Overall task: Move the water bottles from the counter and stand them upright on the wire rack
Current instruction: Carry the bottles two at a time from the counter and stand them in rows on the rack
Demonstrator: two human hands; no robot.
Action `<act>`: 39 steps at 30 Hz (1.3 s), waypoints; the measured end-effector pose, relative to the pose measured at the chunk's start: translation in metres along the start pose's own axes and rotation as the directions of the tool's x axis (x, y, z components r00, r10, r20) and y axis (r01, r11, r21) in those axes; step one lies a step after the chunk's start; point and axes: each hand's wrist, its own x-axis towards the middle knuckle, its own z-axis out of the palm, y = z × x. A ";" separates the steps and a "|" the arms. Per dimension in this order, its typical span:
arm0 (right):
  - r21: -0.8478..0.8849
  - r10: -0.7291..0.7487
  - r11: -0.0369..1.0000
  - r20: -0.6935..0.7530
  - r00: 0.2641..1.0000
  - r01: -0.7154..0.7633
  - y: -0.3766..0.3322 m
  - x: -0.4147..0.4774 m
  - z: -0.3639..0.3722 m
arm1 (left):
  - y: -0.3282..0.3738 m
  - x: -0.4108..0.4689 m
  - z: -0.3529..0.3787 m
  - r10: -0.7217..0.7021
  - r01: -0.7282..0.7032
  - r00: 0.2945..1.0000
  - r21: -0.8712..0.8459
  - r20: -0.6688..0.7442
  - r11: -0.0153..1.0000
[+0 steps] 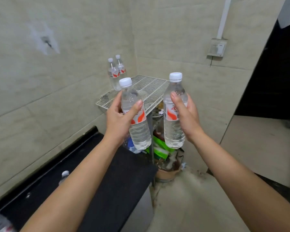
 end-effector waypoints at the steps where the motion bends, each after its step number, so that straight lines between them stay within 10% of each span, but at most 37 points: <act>1: -0.010 0.000 1.000 0.000 1.000 0.000 0.006 0.018 -0.003 | -0.009 0.015 0.006 -0.003 0.003 1.000 0.005 -0.018 1.000; 22: -0.319 -0.021 0.943 0.231 0.973 0.096 0.128 0.419 0.054 | -0.164 0.349 0.046 0.024 0.019 0.950 0.133 -0.313 0.991; 39: -0.172 0.085 0.985 0.546 0.833 0.013 0.253 0.621 0.143 | -0.228 0.454 0.026 0.006 0.331 0.631 0.276 -0.776 0.902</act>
